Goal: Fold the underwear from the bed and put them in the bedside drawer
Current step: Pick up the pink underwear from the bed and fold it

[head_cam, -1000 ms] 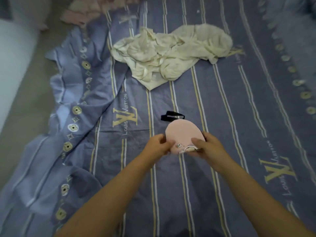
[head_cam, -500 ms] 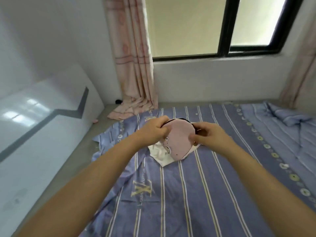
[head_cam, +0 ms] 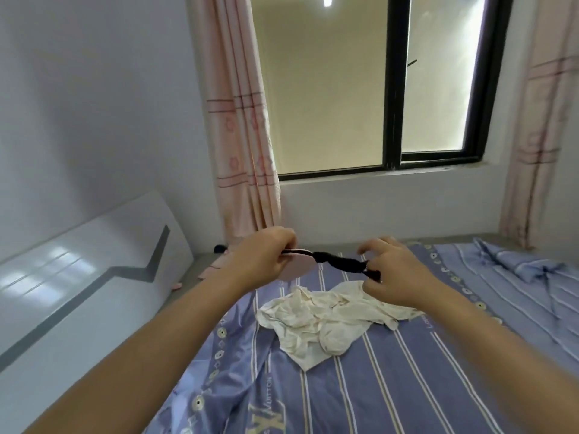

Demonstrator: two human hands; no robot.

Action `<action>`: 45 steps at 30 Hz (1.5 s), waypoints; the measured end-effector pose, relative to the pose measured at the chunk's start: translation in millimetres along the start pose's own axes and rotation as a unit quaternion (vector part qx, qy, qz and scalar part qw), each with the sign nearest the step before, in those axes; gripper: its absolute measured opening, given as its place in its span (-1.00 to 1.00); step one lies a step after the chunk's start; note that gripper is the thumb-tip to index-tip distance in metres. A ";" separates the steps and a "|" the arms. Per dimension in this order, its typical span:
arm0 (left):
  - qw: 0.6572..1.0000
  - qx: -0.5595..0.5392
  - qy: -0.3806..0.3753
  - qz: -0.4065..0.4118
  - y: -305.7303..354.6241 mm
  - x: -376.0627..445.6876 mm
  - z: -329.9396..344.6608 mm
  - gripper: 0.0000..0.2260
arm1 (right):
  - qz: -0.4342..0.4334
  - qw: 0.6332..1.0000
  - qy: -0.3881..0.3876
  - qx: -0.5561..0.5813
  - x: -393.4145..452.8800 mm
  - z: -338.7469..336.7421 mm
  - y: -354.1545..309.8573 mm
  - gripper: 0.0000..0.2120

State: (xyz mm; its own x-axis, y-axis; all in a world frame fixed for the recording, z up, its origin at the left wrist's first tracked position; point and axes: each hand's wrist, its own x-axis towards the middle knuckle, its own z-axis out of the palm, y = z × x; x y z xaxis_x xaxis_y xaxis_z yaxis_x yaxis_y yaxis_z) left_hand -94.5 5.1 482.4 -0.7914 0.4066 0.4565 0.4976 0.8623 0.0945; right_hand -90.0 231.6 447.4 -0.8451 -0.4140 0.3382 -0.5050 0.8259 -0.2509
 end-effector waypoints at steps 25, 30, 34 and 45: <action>0.946 0.257 0.171 0.098 24.4 -7.1 -18.0 -0.71 | -0.068 0.862 -0.409 0.291 -2.9 -34.6 -24.9 -0.81; 0.922 0.165 0.321 0.143 17.4 -14.2 2.0 -0.70 | -0.052 0.584 0.027 0.809 -7.0 -38.3 -34.4 -0.87; 0.891 0.155 0.381 0.191 23.6 -7.7 13.9 -0.63 | 0.100 0.561 0.202 0.797 17.2 -27.3 -35.9 -0.79; 0.895 0.081 0.363 0.248 20.0 -10.3 32.0 -0.94 | 0.127 0.729 0.122 0.661 25.5 1.3 -21.0 -0.69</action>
State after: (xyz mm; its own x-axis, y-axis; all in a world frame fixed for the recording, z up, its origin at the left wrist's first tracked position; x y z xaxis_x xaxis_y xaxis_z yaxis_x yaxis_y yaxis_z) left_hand -87.8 27.8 451.2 -0.0199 0.4988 0.8665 0.6192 0.6866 -0.3810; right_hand -101.2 203.2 460.1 -0.9662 -0.0980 0.2386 -0.2011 -0.2932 -0.9347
